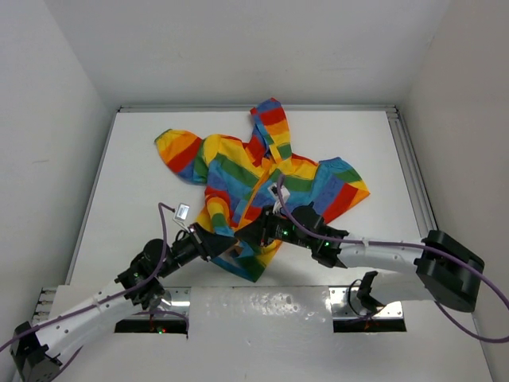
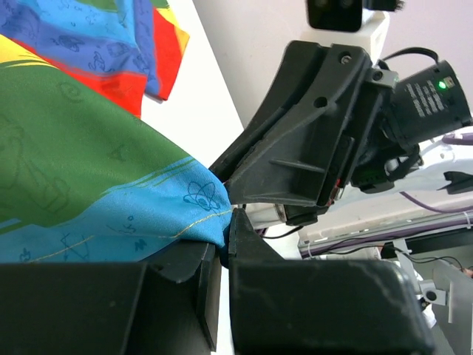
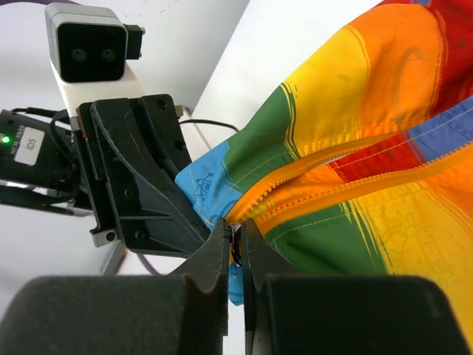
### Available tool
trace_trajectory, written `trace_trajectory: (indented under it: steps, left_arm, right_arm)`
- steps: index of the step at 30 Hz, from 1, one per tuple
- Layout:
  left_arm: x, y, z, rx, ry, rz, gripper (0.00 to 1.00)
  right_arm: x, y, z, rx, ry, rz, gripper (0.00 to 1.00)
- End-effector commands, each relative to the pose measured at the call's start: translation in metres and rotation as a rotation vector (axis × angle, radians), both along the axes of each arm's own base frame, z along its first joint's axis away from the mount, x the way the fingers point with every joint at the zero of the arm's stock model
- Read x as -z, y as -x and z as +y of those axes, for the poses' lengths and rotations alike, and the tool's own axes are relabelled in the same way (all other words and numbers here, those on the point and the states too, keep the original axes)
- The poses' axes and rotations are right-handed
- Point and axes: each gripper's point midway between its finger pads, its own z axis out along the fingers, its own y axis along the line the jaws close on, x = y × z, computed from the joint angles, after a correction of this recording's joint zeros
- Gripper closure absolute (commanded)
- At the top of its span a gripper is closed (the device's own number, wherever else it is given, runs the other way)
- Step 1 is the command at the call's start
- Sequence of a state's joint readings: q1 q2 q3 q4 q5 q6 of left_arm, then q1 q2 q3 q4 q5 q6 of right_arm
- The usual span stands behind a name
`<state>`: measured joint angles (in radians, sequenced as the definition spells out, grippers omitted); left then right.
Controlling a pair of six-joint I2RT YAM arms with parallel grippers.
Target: Zip up the jacket
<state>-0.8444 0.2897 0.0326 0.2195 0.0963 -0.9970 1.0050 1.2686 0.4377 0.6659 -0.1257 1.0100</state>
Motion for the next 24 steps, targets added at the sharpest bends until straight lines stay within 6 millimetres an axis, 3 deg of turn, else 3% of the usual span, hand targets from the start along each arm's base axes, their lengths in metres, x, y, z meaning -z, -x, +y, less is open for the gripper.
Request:
trace_trajectory:
  steps: [1,6,7,9,12,13,20,22,23,24]
  left_arm:
    - [0.097,0.016,0.009,0.025,-0.078,0.102,1.00]
    - [0.056,0.015,0.003,0.057,-0.051,0.032,1.00]
    - [0.054,0.016,0.003,0.060,-0.057,0.033,1.00]
    - [0.038,0.016,0.001,0.063,-0.023,0.010,1.00]
    - [0.022,0.018,0.001,0.079,-0.013,-0.013,1.00]
    - [0.025,0.020,0.002,0.082,-0.027,0.001,1.00]
    - [0.026,0.018,0.016,0.021,-0.046,0.011,1.00]
    - [0.006,0.016,0.021,-0.007,-0.016,-0.021,1.00]
    - [-0.020,0.017,0.026,-0.023,0.012,-0.062,1.00]
    - [-0.032,0.016,0.030,-0.038,-0.004,-0.110,1.00]
  right_arm:
    - [-0.021,-0.010,0.004,0.063,0.035,-0.114,1.00]
    - [0.009,-0.040,-0.012,0.188,0.271,-0.177,1.00]
    - [0.025,-0.049,-0.019,0.223,0.351,-0.187,1.00]
    - [0.033,-0.058,-0.020,0.245,0.386,-0.190,1.00]
    - [0.051,-0.072,-0.024,0.278,0.458,-0.186,1.00]
    - [0.058,-0.075,-0.025,0.285,0.479,-0.180,1.00]
    - [0.063,-0.104,-0.037,0.354,0.533,-0.187,1.00]
    - [0.064,-0.122,-0.051,0.396,0.591,-0.201,1.00]
    - [0.053,-0.134,-0.050,0.418,0.586,-0.213,1.00]
    - [0.053,-0.145,-0.055,0.433,0.604,-0.211,1.00]
